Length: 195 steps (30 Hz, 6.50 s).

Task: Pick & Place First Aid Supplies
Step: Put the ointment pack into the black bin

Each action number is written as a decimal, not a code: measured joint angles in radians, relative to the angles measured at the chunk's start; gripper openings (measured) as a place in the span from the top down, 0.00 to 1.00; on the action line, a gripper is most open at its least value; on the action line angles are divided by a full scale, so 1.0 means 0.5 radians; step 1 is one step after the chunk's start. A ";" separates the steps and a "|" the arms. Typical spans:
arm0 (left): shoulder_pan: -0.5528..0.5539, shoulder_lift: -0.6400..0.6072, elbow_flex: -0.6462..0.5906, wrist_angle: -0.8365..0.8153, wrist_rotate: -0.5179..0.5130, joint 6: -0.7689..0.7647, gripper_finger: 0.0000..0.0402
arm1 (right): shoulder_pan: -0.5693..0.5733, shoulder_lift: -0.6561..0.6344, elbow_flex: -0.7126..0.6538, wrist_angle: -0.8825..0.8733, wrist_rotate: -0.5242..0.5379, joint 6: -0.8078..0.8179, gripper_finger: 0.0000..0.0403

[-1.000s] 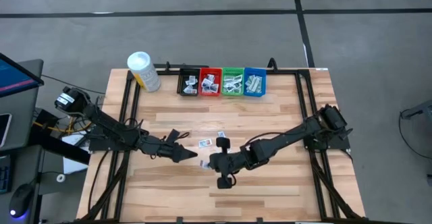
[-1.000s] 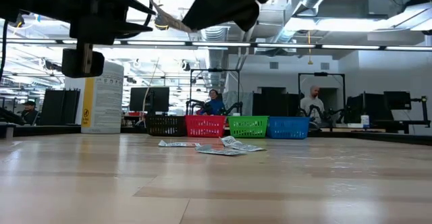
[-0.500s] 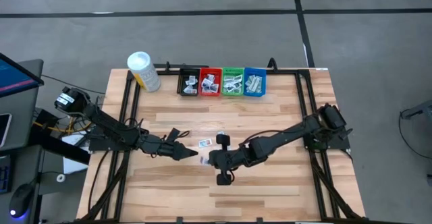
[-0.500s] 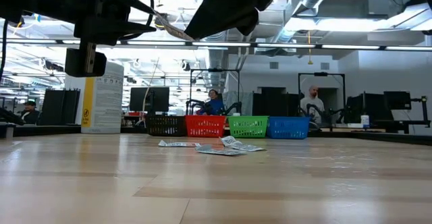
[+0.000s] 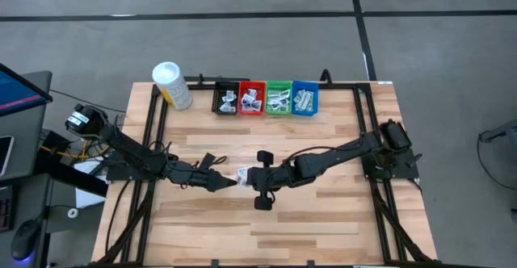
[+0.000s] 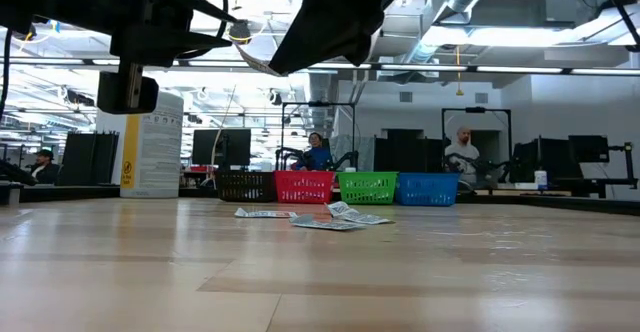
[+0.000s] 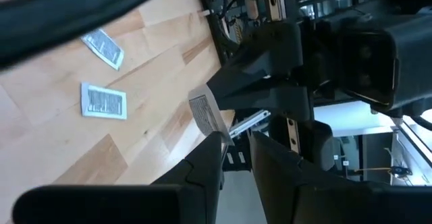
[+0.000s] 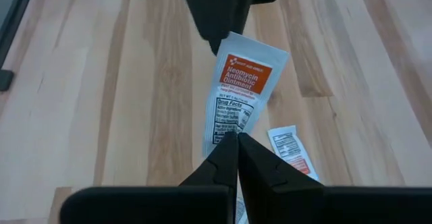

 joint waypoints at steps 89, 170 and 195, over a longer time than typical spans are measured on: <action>1.102 0.000 0.000 -0.117 0.963 1.036 0.98 | -0.185 0.004 0.000 -0.006 0.053 0.023 0.54; 1.272 -0.002 -0.002 -0.111 1.123 1.733 0.78 | -0.271 0.004 -0.302 -0.204 0.414 0.604 0.68; 1.089 -0.002 -0.002 -0.108 0.833 1.734 0.78 | -0.609 0.005 -0.393 -0.086 -0.275 -0.221 0.73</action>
